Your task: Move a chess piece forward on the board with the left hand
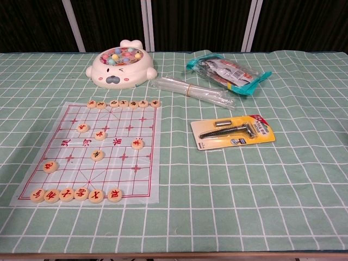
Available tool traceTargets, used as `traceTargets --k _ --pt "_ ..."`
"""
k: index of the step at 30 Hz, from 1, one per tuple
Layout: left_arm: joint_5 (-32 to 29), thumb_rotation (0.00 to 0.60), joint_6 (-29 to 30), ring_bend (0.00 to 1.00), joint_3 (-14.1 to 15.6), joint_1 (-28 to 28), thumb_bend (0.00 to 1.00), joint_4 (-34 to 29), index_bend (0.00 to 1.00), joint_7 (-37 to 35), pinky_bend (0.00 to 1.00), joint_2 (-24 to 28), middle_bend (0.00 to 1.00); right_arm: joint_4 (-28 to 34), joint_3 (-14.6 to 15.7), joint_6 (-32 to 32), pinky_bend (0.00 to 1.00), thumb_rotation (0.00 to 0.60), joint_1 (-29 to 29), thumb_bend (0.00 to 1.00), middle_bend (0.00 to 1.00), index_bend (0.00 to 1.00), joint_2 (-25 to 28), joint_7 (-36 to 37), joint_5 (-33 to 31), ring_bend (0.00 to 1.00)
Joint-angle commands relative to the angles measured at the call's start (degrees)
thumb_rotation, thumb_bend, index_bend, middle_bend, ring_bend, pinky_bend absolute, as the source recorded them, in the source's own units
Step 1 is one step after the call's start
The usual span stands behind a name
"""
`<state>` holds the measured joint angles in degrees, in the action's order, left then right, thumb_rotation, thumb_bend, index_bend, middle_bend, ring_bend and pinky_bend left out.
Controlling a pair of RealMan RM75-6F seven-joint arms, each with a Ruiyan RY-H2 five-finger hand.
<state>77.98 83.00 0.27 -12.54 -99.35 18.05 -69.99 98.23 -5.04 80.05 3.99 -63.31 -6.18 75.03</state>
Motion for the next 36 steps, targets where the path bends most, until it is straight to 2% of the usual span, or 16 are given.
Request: traceTargets --k 1,8,15,21,31,36 --pt "0.14 0.6 -0.08 0.0 -0.08 0.04 0.01 -0.1 0.0 0.11 0.0 -0.01 0.0 0.06 0.0 0.03 0.0 0.6 -0.05 0.37 0.0 0.0 0.03 0.11 -0.03 0.0" --pt "-0.31 0.6 -1.39 0.0 -0.22 -0.16 0.01 -1.0 0.0 1.23 0.0 0.17 0.0 0.15 -0.01 -0.26 0.0 0.6 0.03 0.37 0.0 0.0 0.04 0.22 -0.17 0.0" --pt "-1.14 0.6 -3.65 0.0 -1.26 -1.68 0.01 -5.03 0.01 3.77 0.0 0.35 0.0 0.44 -0.02 -0.64 0.0 0.6 0.12 0.37 0.0 0.0 -0.2 0.11 -0.61 0.0" --pt "-2.26 0.6 -8.78 0.0 -2.31 -5.31 0.02 -8.52 0.21 8.16 0.0 -0.84 0.01 0.14 -0.37 -0.94 0.0 0.6 0.29 0.37 0.0 0.0 -0.27 0.22 -1.3 0.0" --pt "-7.48 0.6 -16.31 0.0 -3.53 -11.57 0.1 -11.77 0.36 18.89 0.0 -9.23 0.02 0.34 -0.48 -1.21 0.0 0.6 0.32 0.37 0.0 0.0 -0.21 0.57 -1.7 0.0" --pt "-12.27 0.6 -17.3 0.0 -3.52 -13.24 0.1 -11.41 0.37 24.18 0.01 -14.21 0.05 0.34 -0.64 -1.48 0.0 0.6 0.38 0.37 0.0 0.0 -0.08 0.97 -2.06 0.0"
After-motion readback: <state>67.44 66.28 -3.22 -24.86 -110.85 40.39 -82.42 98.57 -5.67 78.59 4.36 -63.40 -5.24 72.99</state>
